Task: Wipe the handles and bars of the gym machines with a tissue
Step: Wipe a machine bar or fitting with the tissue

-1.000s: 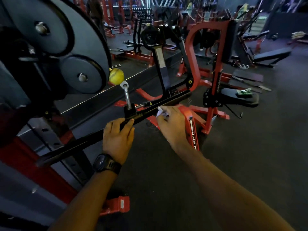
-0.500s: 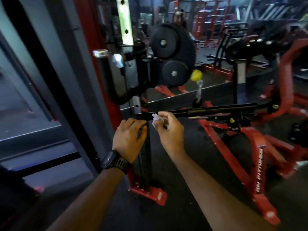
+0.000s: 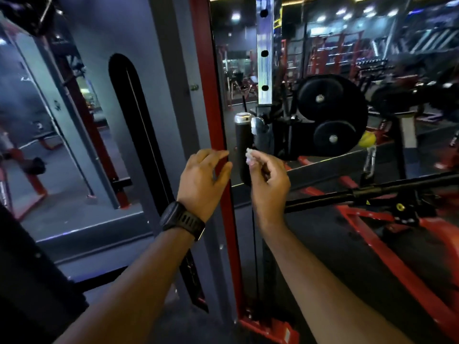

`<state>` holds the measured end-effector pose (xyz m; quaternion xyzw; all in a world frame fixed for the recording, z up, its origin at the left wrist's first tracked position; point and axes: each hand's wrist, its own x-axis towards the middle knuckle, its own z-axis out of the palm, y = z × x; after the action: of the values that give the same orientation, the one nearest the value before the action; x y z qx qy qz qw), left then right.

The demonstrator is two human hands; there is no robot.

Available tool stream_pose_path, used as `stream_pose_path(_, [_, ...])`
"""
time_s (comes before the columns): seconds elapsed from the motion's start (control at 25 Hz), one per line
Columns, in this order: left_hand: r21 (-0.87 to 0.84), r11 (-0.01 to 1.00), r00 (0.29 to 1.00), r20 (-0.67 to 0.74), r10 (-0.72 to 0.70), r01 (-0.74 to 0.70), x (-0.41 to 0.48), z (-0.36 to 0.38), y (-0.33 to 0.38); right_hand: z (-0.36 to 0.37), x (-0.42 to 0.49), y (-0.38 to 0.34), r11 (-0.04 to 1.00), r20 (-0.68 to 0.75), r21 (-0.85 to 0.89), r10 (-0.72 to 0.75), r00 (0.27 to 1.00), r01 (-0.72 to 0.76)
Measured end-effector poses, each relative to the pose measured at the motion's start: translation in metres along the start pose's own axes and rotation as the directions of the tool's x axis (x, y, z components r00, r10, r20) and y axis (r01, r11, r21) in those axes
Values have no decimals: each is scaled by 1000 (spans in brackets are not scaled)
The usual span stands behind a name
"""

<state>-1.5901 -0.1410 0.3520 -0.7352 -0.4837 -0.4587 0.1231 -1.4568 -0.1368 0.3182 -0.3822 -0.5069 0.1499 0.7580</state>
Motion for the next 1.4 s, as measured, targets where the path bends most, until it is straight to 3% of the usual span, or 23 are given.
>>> stream_pose_path(0.08, [-67,994,996,16,87,-86,34,-3,-11,24,12,-6,998,-203,-11,-57,978,56])
stream_pose_path(0.2, [-79,990,993,-8,119,-120,61,-1,-6,33,29,-10,996,-255,-27,-88,963,84])
stream_pose_path(0.32, [-102,973,976,49,213,-208,84,9,-9,42,38,-3,958,-196,-164,-266,944,236])
stream_pose_path(0.4, [-79,965,965,61,257,-252,88,14,-11,47,26,6,953,-147,-155,-283,948,260])
stream_pose_path(0.68, [-22,966,962,-102,253,-256,85,33,-14,37,39,34,928,-62,-106,-365,929,358])
stream_pose_path(0.92, [24,972,961,-145,237,-236,82,34,-4,29,62,37,959,-85,17,-281,956,283])
stream_pose_path(1.08, [67,958,948,-138,286,-279,90,28,-4,16,38,51,986,-2,13,-165,986,165])
stream_pose_path(1.24, [117,926,925,-88,371,-360,102,20,-3,23,75,37,983,-49,93,-153,987,157])
stream_pose_path(1.4, [94,927,922,-109,372,-363,98,23,-8,15,51,56,996,65,88,-31,997,25])
